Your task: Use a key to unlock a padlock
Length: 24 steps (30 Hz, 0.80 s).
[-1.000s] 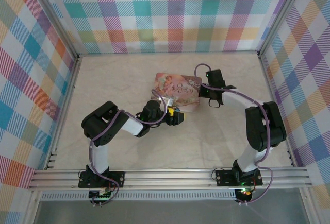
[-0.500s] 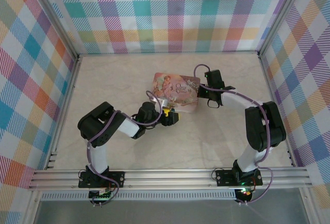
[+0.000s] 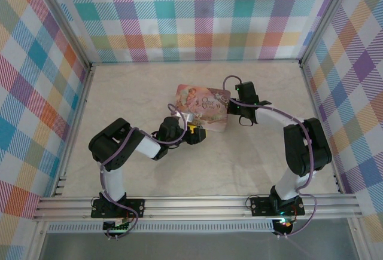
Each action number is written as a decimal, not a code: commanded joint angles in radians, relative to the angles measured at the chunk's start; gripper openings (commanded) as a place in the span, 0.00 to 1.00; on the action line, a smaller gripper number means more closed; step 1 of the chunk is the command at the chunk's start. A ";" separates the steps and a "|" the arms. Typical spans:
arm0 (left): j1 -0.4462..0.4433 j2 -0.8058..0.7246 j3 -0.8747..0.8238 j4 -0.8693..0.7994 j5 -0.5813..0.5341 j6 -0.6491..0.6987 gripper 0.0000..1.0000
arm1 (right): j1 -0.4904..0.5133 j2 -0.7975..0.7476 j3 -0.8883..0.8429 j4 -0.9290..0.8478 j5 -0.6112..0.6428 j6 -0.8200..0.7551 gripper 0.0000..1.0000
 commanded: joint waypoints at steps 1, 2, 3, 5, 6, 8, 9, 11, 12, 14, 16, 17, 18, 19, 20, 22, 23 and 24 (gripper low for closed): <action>0.009 0.017 0.037 0.005 0.019 -0.004 0.70 | 0.019 -0.017 -0.023 -0.007 -0.031 0.016 0.00; 0.009 0.020 0.042 0.006 0.022 -0.005 0.71 | 0.020 -0.017 -0.024 -0.004 -0.031 0.016 0.00; 0.007 0.025 0.049 0.005 0.026 -0.009 0.72 | 0.021 -0.017 -0.024 -0.004 -0.029 0.017 0.00; 0.007 0.032 0.056 0.002 0.036 -0.015 0.73 | 0.021 -0.015 -0.024 -0.005 -0.027 0.017 0.00; 0.007 0.035 0.058 0.003 0.036 -0.018 0.73 | 0.021 -0.015 -0.024 -0.005 -0.026 0.018 0.00; 0.007 0.038 0.058 0.006 0.040 -0.023 0.73 | 0.021 -0.015 -0.024 -0.004 -0.026 0.018 0.00; 0.007 0.039 0.057 0.006 0.042 -0.025 0.73 | 0.021 -0.016 -0.024 -0.004 -0.026 0.018 0.00; 0.007 0.036 0.050 0.012 0.042 -0.030 0.73 | 0.020 -0.014 -0.024 -0.001 -0.028 0.017 0.00; 0.007 0.031 0.042 0.018 0.036 -0.031 0.72 | 0.021 -0.014 -0.024 -0.001 -0.028 0.018 0.00; 0.011 0.021 0.025 0.039 0.033 -0.032 0.70 | 0.021 -0.012 -0.025 -0.001 -0.025 0.019 0.00; 0.015 0.010 0.015 0.035 0.033 -0.033 0.67 | 0.020 -0.014 -0.027 0.001 -0.025 0.019 0.00; 0.018 0.006 0.012 0.031 0.032 -0.031 0.66 | 0.021 -0.014 -0.027 0.000 -0.026 0.019 0.00; 0.022 0.002 0.009 0.024 0.032 -0.029 0.65 | 0.020 -0.015 -0.027 -0.003 -0.027 0.019 0.00; 0.026 -0.002 0.005 0.020 0.033 -0.029 0.64 | 0.021 -0.016 -0.027 -0.001 -0.028 0.021 0.00; 0.031 -0.005 0.002 0.022 0.033 -0.030 0.63 | 0.021 -0.016 -0.027 0.000 -0.028 0.021 0.00; 0.038 -0.008 0.000 0.013 0.041 -0.029 0.59 | 0.020 -0.018 -0.027 0.000 -0.029 0.021 0.00; 0.041 -0.010 0.000 0.010 0.043 -0.027 0.59 | 0.021 -0.020 -0.026 -0.001 -0.030 0.021 0.00; 0.042 -0.010 0.001 0.003 0.043 -0.027 0.58 | 0.020 -0.020 -0.026 -0.002 -0.029 0.022 0.00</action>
